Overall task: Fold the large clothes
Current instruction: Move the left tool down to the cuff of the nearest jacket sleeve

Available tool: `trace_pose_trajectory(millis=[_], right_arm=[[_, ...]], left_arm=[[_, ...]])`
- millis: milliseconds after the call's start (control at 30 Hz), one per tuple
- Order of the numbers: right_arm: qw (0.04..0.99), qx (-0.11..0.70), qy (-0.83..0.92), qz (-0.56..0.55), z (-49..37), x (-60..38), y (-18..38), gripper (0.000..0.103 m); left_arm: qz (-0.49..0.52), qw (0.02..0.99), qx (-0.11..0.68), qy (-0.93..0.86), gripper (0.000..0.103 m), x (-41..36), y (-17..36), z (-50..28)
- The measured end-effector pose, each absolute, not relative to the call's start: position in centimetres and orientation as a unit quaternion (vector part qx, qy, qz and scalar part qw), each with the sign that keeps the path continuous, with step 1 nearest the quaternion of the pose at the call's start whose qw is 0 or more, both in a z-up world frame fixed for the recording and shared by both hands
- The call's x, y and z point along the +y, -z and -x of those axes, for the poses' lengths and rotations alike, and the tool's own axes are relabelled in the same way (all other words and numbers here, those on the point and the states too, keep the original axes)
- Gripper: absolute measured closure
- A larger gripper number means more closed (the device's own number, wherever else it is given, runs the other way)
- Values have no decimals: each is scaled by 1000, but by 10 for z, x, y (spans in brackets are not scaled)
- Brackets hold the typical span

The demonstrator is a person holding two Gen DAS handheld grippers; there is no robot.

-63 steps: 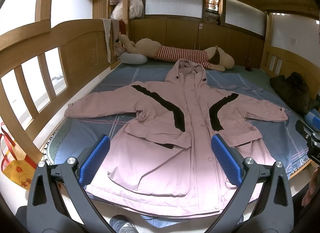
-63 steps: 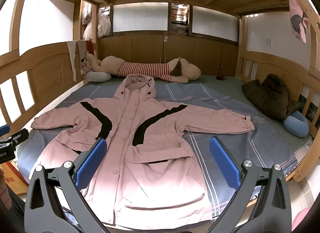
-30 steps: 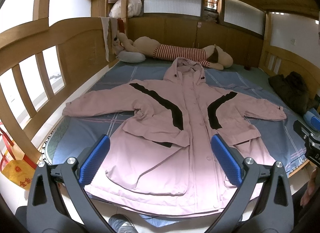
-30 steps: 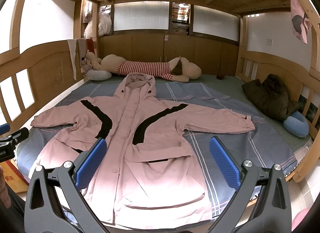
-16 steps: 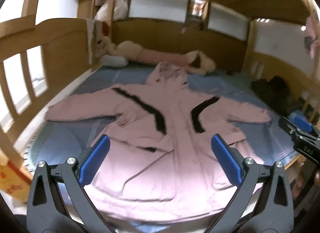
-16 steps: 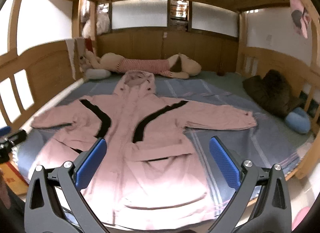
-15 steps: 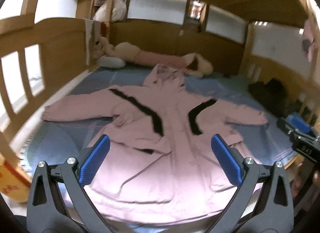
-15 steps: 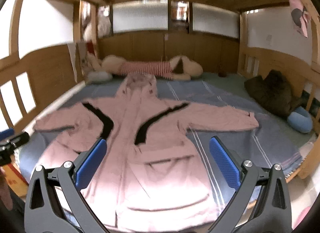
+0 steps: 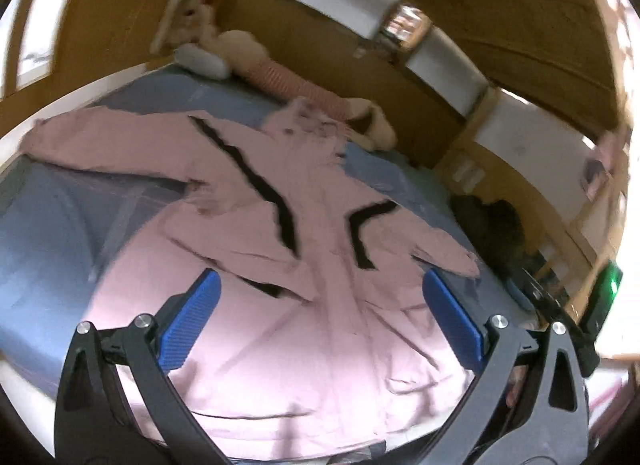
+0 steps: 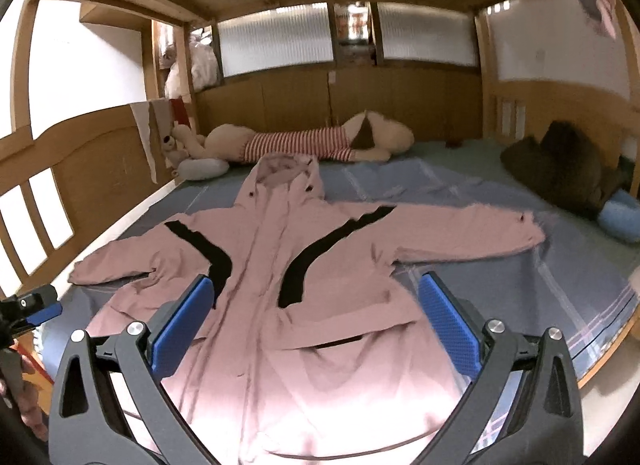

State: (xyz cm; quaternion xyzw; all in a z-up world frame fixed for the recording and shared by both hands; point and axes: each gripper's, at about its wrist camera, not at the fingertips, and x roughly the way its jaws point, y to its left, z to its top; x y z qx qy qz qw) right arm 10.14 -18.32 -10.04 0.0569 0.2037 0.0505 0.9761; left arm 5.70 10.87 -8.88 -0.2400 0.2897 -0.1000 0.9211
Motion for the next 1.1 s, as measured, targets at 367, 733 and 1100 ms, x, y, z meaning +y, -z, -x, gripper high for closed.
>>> trace_pose_trajectory(millis=[367,733,1100], right_arm=[[971,213,-92,-64,-115,-172,102,1],[960,236,-104,-112,-129,-188,107,1],[956,249,-106,-114,-137,-190,114,1]], left_arm=[[516,814,268,-12,2,275,140,-51],[615,752,237,-15,2,354,172,-96],[614,760,208,-32,2,404,207,-175]])
